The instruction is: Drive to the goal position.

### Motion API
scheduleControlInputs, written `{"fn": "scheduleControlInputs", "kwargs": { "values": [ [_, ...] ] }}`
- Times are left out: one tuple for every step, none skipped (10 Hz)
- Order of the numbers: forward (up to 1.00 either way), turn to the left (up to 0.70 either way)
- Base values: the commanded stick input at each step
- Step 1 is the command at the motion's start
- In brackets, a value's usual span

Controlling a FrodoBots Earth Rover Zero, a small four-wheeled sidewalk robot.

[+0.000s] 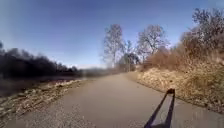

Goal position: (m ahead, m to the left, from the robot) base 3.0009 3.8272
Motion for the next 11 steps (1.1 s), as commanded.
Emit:
{"fn": "scheduleControlInputs", "kwargs": {
  "values": [
    [0.85,0.00],
    [0.85,0.00],
    [0.85,0.00],
    [0.85,0.00],
    [0.85,0.00],
    [0.85,0.00],
    [0.85,0.00],
    [0.85,0.00],
    [0.85,0.00],
    [0.85,0.00],
    [0.85,0.00]
  ]
}}
